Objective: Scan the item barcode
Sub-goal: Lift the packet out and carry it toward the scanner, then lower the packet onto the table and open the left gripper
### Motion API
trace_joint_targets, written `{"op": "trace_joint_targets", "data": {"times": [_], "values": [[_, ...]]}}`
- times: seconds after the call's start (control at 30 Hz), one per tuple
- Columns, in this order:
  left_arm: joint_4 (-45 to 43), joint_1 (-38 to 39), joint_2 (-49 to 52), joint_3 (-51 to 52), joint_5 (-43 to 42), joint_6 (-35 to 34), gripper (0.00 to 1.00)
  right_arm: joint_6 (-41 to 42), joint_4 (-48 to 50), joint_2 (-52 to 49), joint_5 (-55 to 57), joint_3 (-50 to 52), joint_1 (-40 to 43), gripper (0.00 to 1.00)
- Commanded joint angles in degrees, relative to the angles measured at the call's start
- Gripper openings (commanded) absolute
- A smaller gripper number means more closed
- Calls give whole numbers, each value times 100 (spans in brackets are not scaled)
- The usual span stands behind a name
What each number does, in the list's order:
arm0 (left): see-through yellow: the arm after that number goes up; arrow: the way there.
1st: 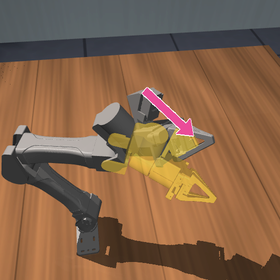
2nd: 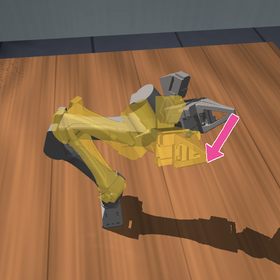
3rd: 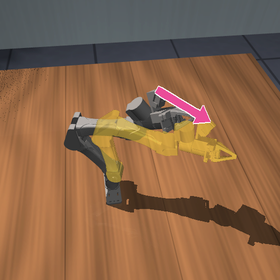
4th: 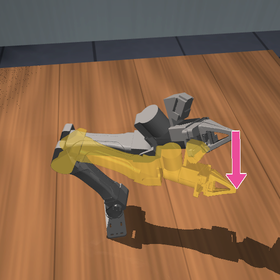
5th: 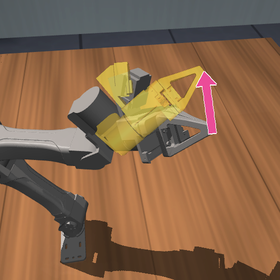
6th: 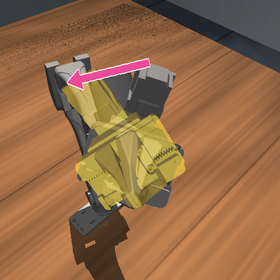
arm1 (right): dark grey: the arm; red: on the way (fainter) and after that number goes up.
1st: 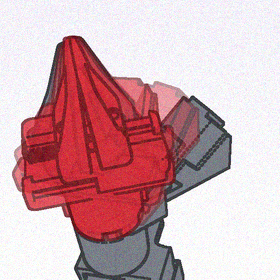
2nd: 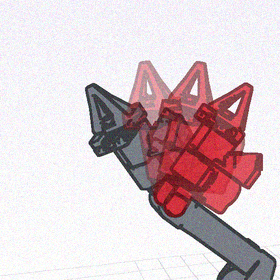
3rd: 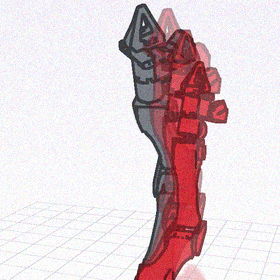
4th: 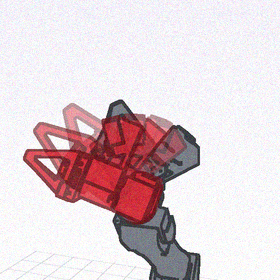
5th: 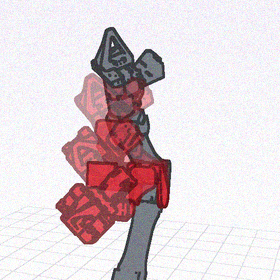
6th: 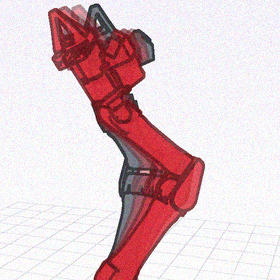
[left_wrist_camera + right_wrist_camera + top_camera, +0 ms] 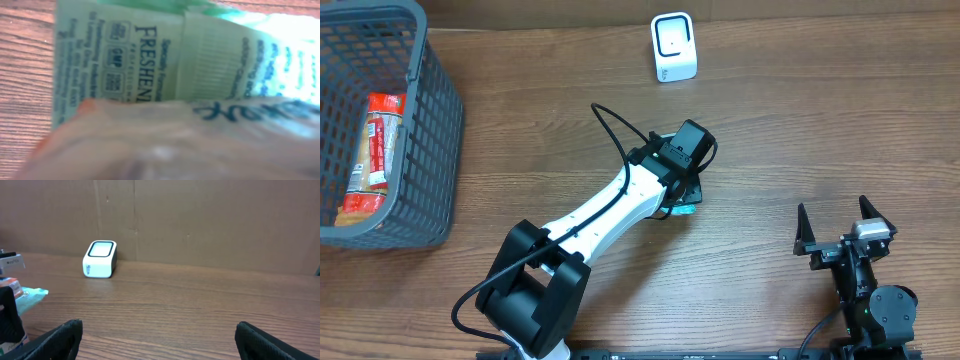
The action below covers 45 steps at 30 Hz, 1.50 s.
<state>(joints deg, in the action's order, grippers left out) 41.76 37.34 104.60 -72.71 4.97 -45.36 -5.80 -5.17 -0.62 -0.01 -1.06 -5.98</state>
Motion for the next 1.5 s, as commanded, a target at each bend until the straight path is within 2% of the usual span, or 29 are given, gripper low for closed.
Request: {"op": "trace_joint_targets", "data": {"times": [0.0,0.1,0.23,0.53,0.77,0.9,1.17,1.4,1.47], "values": [[-17,28,-33,2,-20,-92,72,-7,35,46,-13,61,33,100],[-26,28,-33,2,-72,-90,86,-7,35,46,-13,61,33,100],[-24,28,-35,-11,-96,120,100,-7,35,46,-13,61,33,100],[262,7,-37,-586,184,686,100,-7,35,46,-13,61,33,100],[1298,-20,-37,-1716,833,1036,100,-7,35,46,-13,61,33,100],[1696,-155,-37,-2109,890,1176,100,-7,35,46,-13,61,33,100],[2096,-599,-35,-2076,-39,1589,100,-7,35,46,-13,61,33,100],[1921,-656,-35,-1840,-597,2343,100,-7,35,46,-13,61,33,100],[1902,-656,-35,-1829,-688,2376,100,-7,35,46,-13,61,33,100]]}}
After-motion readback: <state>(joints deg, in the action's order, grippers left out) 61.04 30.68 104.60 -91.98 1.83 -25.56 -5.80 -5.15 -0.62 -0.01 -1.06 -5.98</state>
